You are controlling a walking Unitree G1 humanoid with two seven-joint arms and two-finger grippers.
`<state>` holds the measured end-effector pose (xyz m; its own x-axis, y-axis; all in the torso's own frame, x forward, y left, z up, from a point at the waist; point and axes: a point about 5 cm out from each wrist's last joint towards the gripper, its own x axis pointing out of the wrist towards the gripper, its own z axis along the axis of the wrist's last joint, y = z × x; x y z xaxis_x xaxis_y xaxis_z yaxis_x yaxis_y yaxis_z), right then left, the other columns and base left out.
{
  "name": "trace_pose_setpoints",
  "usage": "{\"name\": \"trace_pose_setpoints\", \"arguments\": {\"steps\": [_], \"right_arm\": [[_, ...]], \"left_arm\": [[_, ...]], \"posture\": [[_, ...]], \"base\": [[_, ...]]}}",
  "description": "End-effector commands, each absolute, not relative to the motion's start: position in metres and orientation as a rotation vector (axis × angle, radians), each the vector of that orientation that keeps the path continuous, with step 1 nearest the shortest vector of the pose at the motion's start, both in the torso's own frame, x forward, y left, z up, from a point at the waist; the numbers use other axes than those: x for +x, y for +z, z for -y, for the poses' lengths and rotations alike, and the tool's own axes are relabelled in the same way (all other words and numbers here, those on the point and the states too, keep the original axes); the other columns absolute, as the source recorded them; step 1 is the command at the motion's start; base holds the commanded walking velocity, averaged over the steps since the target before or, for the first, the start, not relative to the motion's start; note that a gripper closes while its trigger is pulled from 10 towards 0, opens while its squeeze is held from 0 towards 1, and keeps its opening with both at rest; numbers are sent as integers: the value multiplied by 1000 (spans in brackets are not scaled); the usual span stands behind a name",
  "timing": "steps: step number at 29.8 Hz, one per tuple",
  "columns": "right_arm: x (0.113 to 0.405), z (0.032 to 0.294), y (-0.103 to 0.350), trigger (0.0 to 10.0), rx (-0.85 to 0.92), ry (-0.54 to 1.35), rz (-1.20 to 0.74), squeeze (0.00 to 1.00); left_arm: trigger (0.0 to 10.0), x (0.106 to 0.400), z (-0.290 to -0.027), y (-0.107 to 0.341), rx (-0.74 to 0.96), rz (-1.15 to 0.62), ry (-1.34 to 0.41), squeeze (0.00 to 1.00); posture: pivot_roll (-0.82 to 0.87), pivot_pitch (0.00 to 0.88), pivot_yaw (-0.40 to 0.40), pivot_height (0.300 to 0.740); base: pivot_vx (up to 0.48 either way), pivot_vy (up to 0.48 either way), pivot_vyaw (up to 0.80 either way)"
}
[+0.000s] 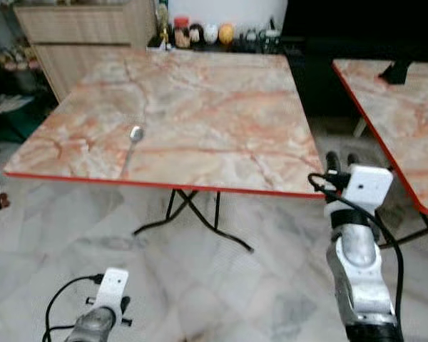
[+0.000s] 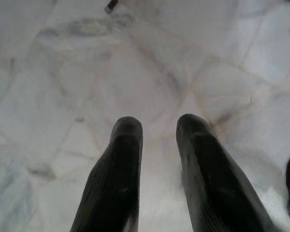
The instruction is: Setting the table
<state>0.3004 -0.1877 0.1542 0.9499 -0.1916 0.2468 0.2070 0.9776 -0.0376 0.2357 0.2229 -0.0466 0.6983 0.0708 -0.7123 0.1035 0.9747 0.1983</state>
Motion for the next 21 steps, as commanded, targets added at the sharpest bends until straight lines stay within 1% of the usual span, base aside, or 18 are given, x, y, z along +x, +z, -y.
{"name": "trace_pose_setpoints", "arguments": {"steps": [1, 21], "right_arm": [[301, 184, 160, 10000, -67, -188, 269, 0], [301, 183, 159, 10000, -68, -186, 270, 0]], "left_arm": [[10000, 230, -229, -49, 242, -825, -4, 0], [10000, 230, -230, -49, 248, -824, -7, 0]], "posture": [[-10, 0, 8, 740], [-7, 0, 10, 740]], "base": [[0, 360, 0], [0, 361, 0]]}}
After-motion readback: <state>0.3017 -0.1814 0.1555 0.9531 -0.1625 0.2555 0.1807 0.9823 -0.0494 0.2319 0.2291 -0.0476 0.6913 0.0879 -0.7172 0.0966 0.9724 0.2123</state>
